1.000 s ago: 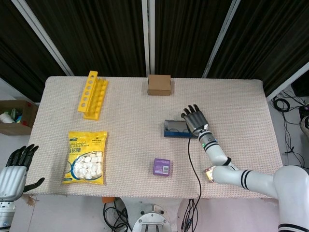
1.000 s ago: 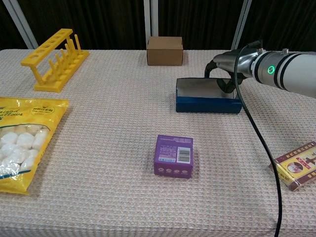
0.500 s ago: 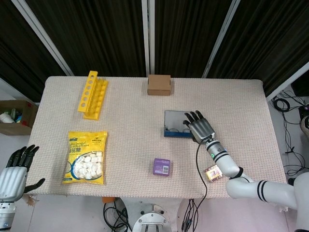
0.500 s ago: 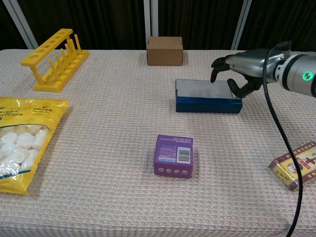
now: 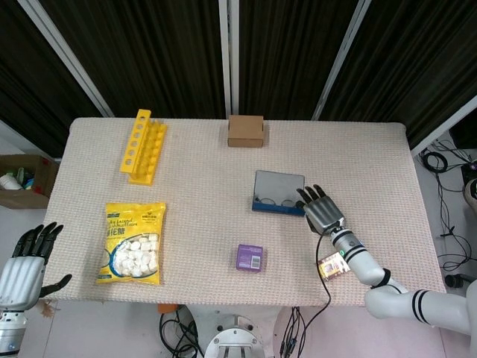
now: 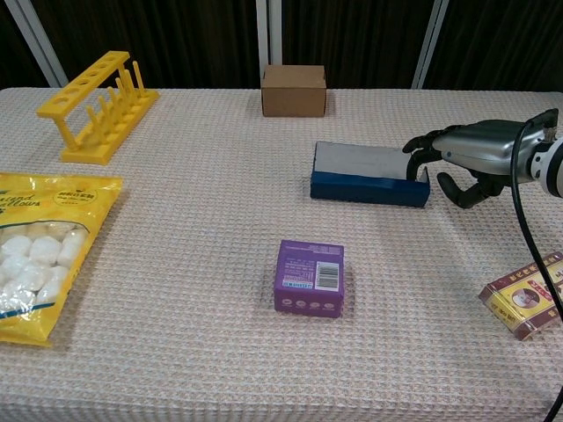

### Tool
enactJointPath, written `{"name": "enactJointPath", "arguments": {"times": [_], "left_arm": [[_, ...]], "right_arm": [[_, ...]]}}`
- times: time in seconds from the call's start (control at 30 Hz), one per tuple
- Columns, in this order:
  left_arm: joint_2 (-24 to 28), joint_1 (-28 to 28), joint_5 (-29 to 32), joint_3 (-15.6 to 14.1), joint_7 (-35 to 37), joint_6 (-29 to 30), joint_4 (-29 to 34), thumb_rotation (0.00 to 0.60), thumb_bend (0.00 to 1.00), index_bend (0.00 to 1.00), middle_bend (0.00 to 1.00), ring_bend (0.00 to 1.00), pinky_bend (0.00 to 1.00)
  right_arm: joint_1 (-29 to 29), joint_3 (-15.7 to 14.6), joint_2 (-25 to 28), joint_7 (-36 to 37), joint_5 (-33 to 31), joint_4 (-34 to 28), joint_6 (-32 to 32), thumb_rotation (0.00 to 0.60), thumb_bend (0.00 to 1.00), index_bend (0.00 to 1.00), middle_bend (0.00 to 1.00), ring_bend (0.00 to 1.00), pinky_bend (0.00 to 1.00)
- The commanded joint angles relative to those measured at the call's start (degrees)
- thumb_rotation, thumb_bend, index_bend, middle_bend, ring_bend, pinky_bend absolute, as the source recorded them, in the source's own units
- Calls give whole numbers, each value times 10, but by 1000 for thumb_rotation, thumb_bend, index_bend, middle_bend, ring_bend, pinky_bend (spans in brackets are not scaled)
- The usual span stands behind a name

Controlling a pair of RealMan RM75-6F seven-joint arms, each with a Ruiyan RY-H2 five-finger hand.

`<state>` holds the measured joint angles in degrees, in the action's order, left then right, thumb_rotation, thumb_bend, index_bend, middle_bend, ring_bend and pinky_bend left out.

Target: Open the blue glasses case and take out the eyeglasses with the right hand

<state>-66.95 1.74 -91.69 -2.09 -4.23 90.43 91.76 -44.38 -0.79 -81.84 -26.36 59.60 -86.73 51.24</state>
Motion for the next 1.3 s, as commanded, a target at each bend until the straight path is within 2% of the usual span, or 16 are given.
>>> {"name": "enactJointPath", "arguments": {"times": [0.03,0.17,0.3,0.5,0.7,0.87,1.07,1.3], "left_arm": [[0,-1,-1,0,-1,0,0,600,125,91,74,45,105],[-1,-1,-2,0,-1,0,1,600,124,92,74,45,105],[-1,0,-3,-1,0,1,0,600,124,91,74,45,105],[0,2,0,0,4,4,-3,600,125,91,74,45,105],[0,4,1,-1,3,5,-2,600,125,91,74,45,105],[1,8,2,-2,7,8,-4,600,124,91,74,45,105],[-1,10,3,-3,11,9,-9,600,124,92,74,45,105],[-2,6,0,-1,11,6,-11,600,125,92,74,45,105]], "right_arm": [[5,-8,-2,3,32,-19,2,600,785,296,66,0,0],[3,-6,-19,6,70,-33,6,600,780,296,59,0,0],[1,9,-31,14,100,-40,21,600,773,297,60,0,0],[-27,46,-67,2,86,-13,-1,600,778,297,64,0,0],[-71,66,-126,-53,49,44,-42,600,778,297,62,0,0],[-92,72,-150,-132,-1,79,-39,600,779,343,72,0,0],[-101,82,-142,-196,-87,99,-28,600,781,382,89,0,0],[-93,88,-112,-208,-155,112,-12,600,781,389,93,0,0]]}}
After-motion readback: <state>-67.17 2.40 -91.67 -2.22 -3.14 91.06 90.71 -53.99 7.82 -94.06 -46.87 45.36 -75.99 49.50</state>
